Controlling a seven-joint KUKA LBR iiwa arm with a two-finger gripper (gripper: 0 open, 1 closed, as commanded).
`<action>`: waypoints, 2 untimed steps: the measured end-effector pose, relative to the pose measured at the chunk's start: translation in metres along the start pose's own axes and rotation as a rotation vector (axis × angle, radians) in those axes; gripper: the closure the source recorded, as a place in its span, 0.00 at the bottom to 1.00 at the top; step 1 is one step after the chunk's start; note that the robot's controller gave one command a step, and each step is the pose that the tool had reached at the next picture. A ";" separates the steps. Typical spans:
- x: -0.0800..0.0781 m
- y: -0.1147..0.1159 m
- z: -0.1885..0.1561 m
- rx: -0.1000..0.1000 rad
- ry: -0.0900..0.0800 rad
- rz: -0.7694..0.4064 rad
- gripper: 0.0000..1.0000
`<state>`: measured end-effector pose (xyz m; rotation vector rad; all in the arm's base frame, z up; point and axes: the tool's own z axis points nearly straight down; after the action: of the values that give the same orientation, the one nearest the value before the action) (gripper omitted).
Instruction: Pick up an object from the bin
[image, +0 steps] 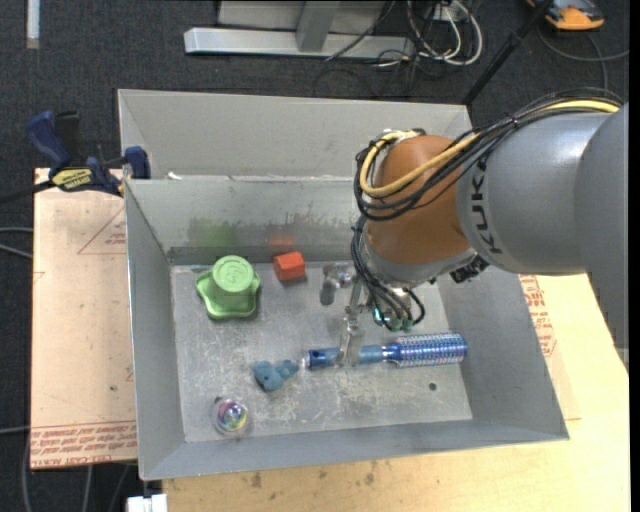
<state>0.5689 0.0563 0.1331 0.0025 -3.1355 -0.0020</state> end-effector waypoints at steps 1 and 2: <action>0.080 0.062 0.063 -0.002 0.000 0.082 0.00; 0.076 0.104 0.064 -0.002 -0.008 0.072 0.00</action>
Offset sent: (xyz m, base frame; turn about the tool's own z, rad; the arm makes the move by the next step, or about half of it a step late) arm -0.0765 0.0571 -0.0591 0.0887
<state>0.4925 0.1603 0.0696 -0.1104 -3.1415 -0.0054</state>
